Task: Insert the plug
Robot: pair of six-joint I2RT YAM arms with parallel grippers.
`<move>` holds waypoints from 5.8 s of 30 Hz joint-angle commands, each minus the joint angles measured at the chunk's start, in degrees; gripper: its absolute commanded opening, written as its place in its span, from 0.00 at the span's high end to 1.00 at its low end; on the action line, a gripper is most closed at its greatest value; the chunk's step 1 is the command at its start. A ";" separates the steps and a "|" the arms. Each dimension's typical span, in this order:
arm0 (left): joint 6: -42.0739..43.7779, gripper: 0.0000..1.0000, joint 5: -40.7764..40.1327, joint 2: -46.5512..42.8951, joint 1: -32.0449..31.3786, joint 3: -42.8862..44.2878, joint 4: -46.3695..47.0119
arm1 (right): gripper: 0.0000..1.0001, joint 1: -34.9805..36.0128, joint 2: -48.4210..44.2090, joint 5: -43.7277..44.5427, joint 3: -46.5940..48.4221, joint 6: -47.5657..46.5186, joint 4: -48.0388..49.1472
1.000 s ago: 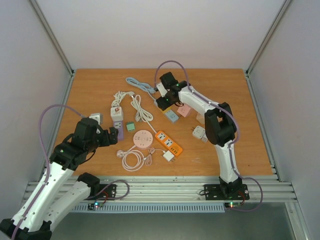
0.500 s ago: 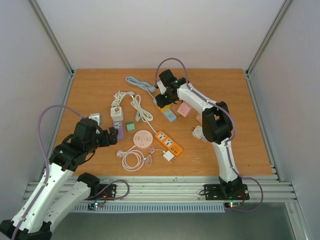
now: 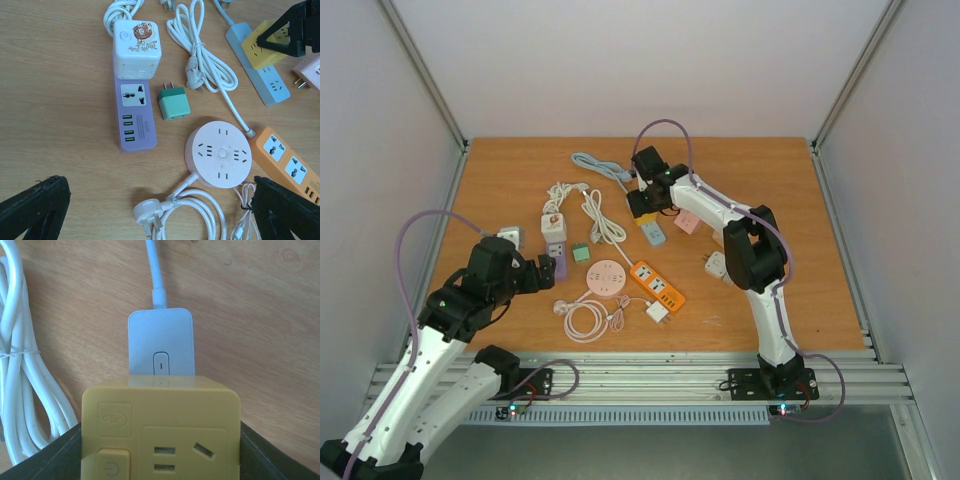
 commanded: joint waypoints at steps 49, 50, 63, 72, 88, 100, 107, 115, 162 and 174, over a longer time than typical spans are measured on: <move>0.51 0.01 -2.33 -2.24 0.26 -0.53 1.34 | 0.07 -3.90 -17.09 25.41 -8.88 30.44 -8.05; 0.49 0.01 -2.33 -2.27 0.20 -0.52 1.34 | 0.06 -4.43 -16.59 24.57 -8.79 31.03 -7.93; 0.49 0.01 -1.89 -2.28 0.20 -0.64 1.45 | 0.08 -7.08 -7.83 18.33 -2.97 39.25 -15.69; 0.50 0.01 -1.71 -2.14 0.25 -0.67 1.54 | 0.13 -8.03 -4.88 13.10 -3.35 40.69 -15.73; 0.79 0.01 1.71 -1.46 0.22 -0.54 2.60 | 0.42 -8.13 -14.20 11.30 -13.12 46.59 -9.86; -8.23 0.01 28.16 1.98 0.13 -3.14 22.01 | 0.43 -4.43 -36.71 -5.37 -25.32 47.63 -2.87; -14.27 0.01 34.51 9.20 -1.05 -4.46 38.85 | 0.43 2.41 -44.11 -13.47 -28.21 52.41 0.53; -16.20 0.01 38.21 12.63 -2.75 -7.68 53.21 | 0.43 9.73 -45.96 -18.78 -30.88 63.37 10.93; -25.37 0.55 65.86 15.49 -3.43 -4.42 64.06 | 0.01 5.22 -64.26 -34.52 -37.65 14.09 8.80; -16.31 0.55 69.09 14.58 -3.43 -0.21 54.79 | 0.02 5.37 -60.03 -54.84 -38.07 12.84 13.96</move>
